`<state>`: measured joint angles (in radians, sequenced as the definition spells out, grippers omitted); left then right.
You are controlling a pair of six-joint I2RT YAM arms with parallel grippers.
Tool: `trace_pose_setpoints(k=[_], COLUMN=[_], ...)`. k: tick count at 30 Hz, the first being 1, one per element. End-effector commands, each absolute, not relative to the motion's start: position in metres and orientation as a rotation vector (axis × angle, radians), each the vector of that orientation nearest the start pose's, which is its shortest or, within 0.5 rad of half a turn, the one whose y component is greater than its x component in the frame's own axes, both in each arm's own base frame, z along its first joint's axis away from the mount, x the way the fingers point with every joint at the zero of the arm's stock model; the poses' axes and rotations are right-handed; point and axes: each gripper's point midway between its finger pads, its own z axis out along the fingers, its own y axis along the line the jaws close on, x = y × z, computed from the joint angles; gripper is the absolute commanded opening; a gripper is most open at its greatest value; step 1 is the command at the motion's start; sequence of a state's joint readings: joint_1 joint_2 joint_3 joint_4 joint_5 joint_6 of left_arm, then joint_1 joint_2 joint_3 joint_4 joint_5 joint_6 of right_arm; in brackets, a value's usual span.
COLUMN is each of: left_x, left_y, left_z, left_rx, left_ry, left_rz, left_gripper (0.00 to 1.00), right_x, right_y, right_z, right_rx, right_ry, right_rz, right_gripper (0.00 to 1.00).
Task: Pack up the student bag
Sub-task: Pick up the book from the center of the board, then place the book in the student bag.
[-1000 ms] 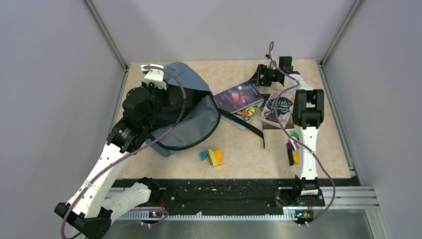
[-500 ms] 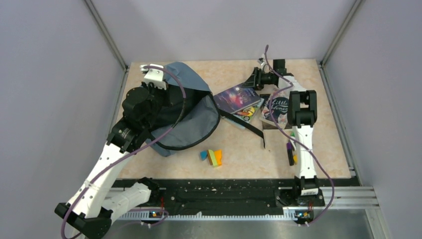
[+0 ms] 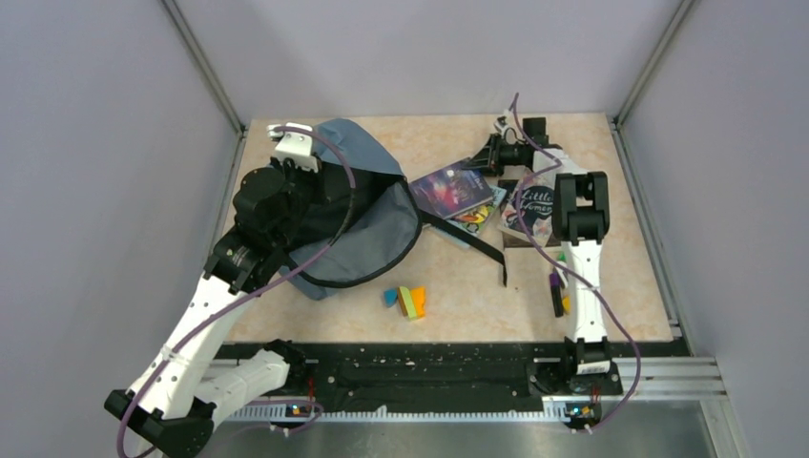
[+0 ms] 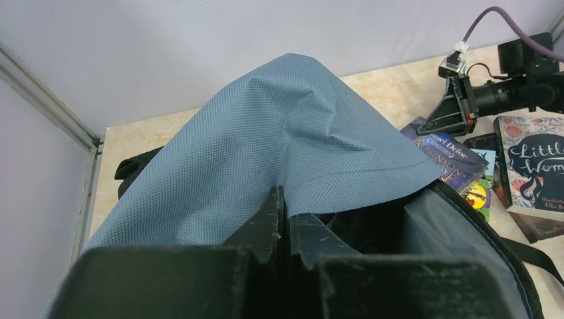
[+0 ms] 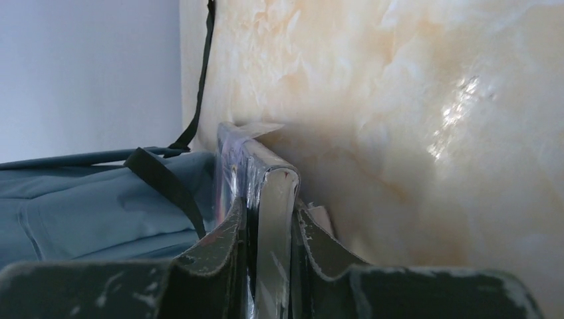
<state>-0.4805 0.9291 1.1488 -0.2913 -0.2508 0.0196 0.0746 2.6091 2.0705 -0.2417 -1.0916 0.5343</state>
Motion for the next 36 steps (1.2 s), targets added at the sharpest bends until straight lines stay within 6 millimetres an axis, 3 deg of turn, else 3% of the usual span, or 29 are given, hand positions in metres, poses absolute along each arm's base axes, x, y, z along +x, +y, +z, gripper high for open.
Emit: trace_pose_setpoints(k=[1,3,9,14,17,20,29,36], left_x=[0.309,0.309,0.308,0.307,0.306,0.303,0.29,0.29], left_y=[-0.108,-0.108,-0.107,-0.106,-0.107,-0.11,-0.13,-0.13], left_z=[0.391,0.392,0.392,0.393,0.394,0.4,0.418,0.421], left_rx=[0.178,0.176,0.174,0.169,0.174,0.155,0.201,0.228], left_ry=[1.578,1.574,1.569,1.564,1.559,1.551,1.523,1.543], left_rz=[-0.162,-0.163,-0.164,-0.163,-0.171,-0.218,-0.411,-0.417], left_gripper=[0.0,0.0,0.0,0.0,0.0,0.0,0.0,0.0], right_x=[0.566,0.563,0.54,0.51,0.486,0.453,0.325,0.238], right_y=[0.207,0.207,0.2,0.191,0.18,0.171,0.172,0.199], right_z=[0.15,0.183,0.251,0.291,0.326,0.358,0.464,0.511], right_rx=[-0.227,-0.263,-0.319,-0.367,-0.396,-0.437,-0.659,-0.894], right_ry=[2.056,1.965,1.835,1.766,1.702,1.625,1.253,0.916], right_rz=[1.384,1.361,1.268,1.146,1.015,0.926,0.759,0.793], right_gripper=[0.0,0.0,0.0,0.0,0.0,0.0,0.0,0.0])
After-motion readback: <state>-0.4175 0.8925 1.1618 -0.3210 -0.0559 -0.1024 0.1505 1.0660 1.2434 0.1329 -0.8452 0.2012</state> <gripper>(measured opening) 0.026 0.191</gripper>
